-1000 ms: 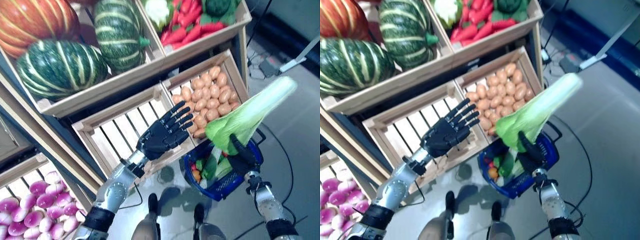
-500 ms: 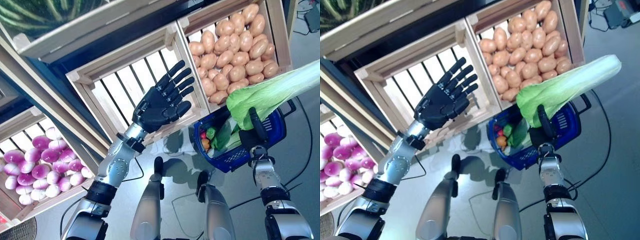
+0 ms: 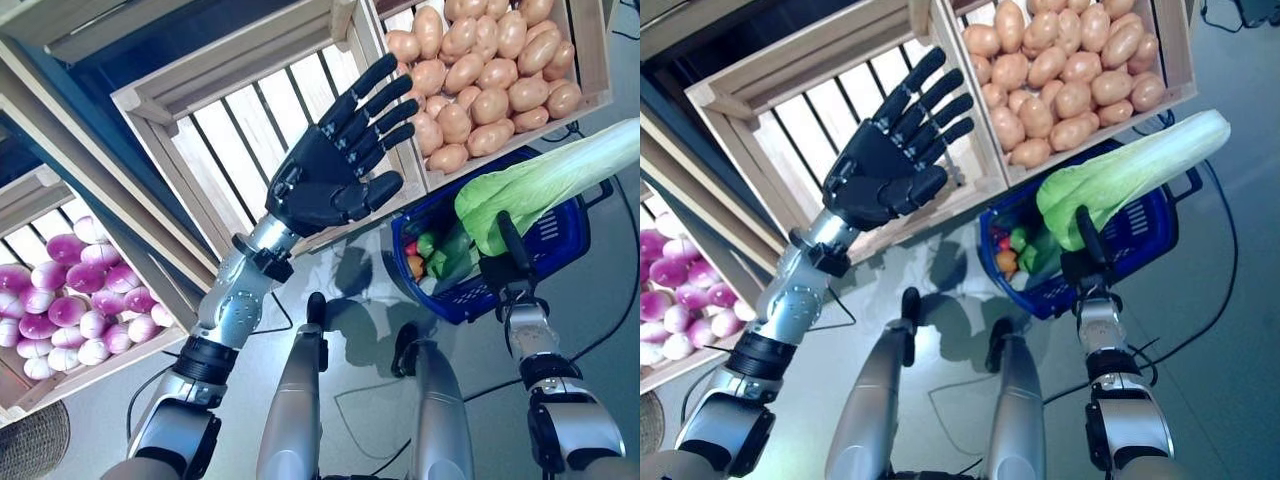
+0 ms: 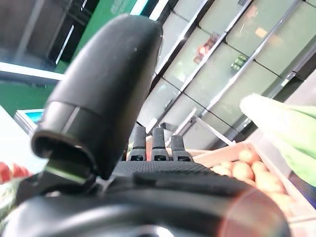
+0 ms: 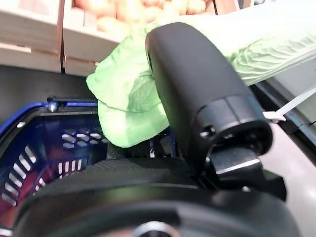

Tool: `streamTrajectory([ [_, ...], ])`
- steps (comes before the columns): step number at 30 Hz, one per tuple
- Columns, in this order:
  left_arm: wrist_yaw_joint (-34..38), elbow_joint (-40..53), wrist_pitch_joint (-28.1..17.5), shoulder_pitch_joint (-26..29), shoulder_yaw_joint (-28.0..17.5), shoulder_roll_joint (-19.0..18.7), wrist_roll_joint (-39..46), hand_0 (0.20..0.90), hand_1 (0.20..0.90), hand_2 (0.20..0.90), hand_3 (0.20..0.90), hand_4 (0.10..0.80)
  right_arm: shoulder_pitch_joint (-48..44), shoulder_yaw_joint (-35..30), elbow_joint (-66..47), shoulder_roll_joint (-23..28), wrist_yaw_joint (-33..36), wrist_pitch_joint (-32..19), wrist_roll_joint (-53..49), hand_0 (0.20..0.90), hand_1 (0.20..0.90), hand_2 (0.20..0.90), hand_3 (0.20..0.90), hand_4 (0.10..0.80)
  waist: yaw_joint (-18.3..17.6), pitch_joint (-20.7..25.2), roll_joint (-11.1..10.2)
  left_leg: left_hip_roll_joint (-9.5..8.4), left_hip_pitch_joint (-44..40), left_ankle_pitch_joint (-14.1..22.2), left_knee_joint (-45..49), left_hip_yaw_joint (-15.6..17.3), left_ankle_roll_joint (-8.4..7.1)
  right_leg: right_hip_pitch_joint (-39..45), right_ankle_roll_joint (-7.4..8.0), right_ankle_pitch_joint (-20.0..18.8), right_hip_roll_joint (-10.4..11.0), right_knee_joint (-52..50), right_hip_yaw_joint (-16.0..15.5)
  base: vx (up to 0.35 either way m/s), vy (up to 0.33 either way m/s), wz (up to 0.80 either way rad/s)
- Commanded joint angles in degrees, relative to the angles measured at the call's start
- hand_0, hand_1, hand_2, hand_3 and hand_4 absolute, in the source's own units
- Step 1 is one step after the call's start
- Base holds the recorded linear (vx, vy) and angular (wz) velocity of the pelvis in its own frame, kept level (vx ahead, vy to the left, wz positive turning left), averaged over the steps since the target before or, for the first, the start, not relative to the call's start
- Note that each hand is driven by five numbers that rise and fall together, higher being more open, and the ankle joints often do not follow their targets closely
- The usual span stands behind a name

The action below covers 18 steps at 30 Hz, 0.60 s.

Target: Put vegetables into the basket

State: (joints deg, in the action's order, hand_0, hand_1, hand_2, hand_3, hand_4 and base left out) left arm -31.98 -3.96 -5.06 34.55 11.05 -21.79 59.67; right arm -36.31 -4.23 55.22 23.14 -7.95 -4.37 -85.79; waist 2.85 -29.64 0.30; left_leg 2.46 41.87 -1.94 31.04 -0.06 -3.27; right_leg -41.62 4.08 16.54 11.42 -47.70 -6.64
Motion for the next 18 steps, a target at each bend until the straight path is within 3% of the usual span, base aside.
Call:
streamTrajectory([
  [1, -3.8, 10.0, -6.9, 6.4, -0.6, 1.4, 5.2, 0.900, 0.900, 0.900, 0.900, 0.800, -4.4, -2.6, -1.1, 4.5, 0.0, -1.4, 1.8, 0.300, 0.300, 0.300, 0.300, 0.400, 0.4, 0.0, 1.3, -2.29, 0.1, 11.6, 9.2, -0.1, 1.48, 0.9, -2.44, -4.7, -1.6, 0.3, 0.9, -0.025, 0.035, -0.03],
  [9, -4.4, 12.8, -8.9, 9.4, 1.1, 1.8, 7.1, 0.900, 0.900, 0.900, 0.900, 0.800, -8.7, 1.4, 3.2, 4.2, 2.4, 3.7, 9.2, 0.300, 0.300, 0.300, 0.300, 0.400, 0.4, -0.2, 2.6, -2.66, 6.0, 12.9, 14.7, 0.5, 2.04, -5.7, -2.79, -4.0, -1.8, -5.5, 2.3, -0.013, 0.016, -0.02],
  [18, -4.0, 13.8, -9.8, 13.4, 3.1, 2.9, 7.8, 0.900, 0.900, 0.900, 0.900, 0.800, -16.1, 9.8, 10.2, 4.9, 6.3, 6.8, 27.1, 0.300, 0.300, 0.300, 0.300, 0.400, 1.4, -0.2, 3.1, -3.18, 11.9, 16.6, 22.9, 0.5, 3.33, -12.0, -3.41, -0.3, -1.7, -14.3, 2.9, 0.016, 0.006, -0.01],
])
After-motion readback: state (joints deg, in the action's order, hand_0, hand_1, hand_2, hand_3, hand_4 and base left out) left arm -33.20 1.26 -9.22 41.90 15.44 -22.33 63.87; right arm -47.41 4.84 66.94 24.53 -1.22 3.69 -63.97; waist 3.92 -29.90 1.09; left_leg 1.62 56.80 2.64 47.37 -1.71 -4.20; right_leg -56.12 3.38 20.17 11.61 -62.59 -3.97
